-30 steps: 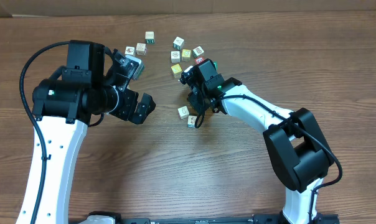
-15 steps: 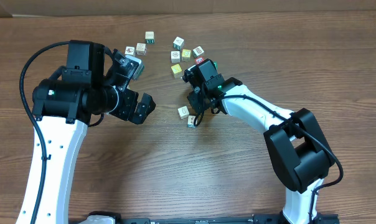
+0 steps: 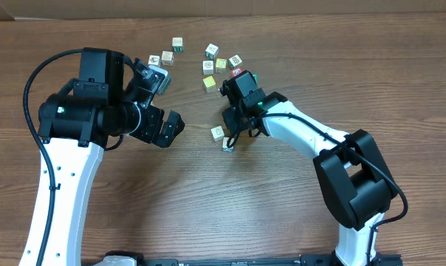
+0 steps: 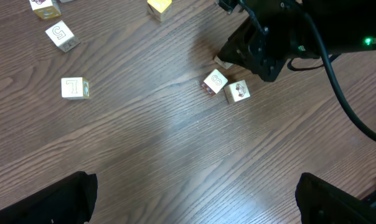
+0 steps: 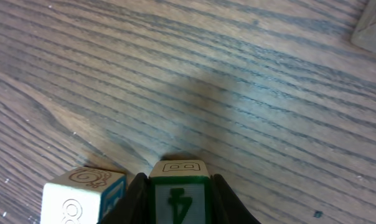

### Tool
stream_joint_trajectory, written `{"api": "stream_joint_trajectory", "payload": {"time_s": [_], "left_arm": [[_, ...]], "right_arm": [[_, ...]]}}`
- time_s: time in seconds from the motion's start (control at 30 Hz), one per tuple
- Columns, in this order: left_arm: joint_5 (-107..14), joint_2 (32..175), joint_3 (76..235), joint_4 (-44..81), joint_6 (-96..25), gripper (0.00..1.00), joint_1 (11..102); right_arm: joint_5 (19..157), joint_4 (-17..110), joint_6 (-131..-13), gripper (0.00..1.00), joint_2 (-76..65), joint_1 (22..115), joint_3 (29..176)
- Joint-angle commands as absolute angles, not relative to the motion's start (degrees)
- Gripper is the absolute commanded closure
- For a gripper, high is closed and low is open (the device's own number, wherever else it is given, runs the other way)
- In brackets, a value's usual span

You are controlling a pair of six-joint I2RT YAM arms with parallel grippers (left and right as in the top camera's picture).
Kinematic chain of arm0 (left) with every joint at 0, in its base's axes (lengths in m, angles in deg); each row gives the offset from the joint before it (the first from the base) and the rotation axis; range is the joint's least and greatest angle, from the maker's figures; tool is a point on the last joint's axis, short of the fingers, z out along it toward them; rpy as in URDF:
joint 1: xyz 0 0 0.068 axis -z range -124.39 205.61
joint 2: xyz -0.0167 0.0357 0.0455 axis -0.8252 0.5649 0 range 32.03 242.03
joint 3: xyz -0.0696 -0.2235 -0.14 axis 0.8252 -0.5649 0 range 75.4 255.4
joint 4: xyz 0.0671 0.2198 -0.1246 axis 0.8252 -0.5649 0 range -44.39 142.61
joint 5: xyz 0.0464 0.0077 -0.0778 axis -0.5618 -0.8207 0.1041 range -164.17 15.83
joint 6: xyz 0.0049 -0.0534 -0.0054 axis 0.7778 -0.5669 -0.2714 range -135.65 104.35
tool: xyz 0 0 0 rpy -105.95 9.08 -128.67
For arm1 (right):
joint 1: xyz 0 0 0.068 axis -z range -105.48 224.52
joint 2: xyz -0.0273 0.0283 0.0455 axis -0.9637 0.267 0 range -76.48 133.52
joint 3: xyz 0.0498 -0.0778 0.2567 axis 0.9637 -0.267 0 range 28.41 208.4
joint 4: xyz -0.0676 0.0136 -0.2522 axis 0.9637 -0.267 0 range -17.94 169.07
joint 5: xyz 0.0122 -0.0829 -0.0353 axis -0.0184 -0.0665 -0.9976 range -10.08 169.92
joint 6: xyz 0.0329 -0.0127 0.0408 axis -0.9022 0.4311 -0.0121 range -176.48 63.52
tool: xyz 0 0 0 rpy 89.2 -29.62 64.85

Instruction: Form a circle

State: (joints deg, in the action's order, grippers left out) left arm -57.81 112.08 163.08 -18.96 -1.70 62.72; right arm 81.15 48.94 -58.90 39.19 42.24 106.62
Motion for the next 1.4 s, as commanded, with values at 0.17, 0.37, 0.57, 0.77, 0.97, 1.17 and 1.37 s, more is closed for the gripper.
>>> {"api": "stream_joint_trajectory", "payload": {"time_s": [0.17, 0.37, 0.57, 0.77, 0.97, 1.17, 1.37], "left_arm": [[-56.76, 112.39, 162.88, -18.94, -0.41, 0.00, 62.74], [-56.76, 112.39, 162.88, -18.94, -0.41, 0.01, 62.74], [-56.76, 112.39, 162.88, -18.94, -0.41, 0.01, 62.74], [-56.76, 112.39, 162.88, -18.94, -0.41, 0.00, 62.74], [-56.74, 112.39, 162.88, -18.94, -0.41, 0.00, 62.74], [-56.76, 112.39, 162.88, -18.94, -0.41, 0.00, 62.74], [-56.76, 112.39, 162.88, -18.94, -0.41, 0.01, 62.74]], "right_arm": [[79.67, 49.37, -58.81, 0.80, 37.42, 41.57, 107.56], [80.00, 49.26, -59.27, 0.80, 37.42, 41.35, 107.56], [79.97, 51.16, -62.77, 0.80, 37.42, 41.19, 107.56], [79.49, 51.80, -65.98, 0.82, 37.42, 41.13, 107.56], [77.79, 51.54, -69.02, 0.83, 37.47, 41.13, 107.56], [77.57, 51.56, -73.04, 0.83, 37.51, 40.76, 107.56], [75.76, 51.56, -73.24, 0.83, 37.53, 39.71, 107.56]]}}
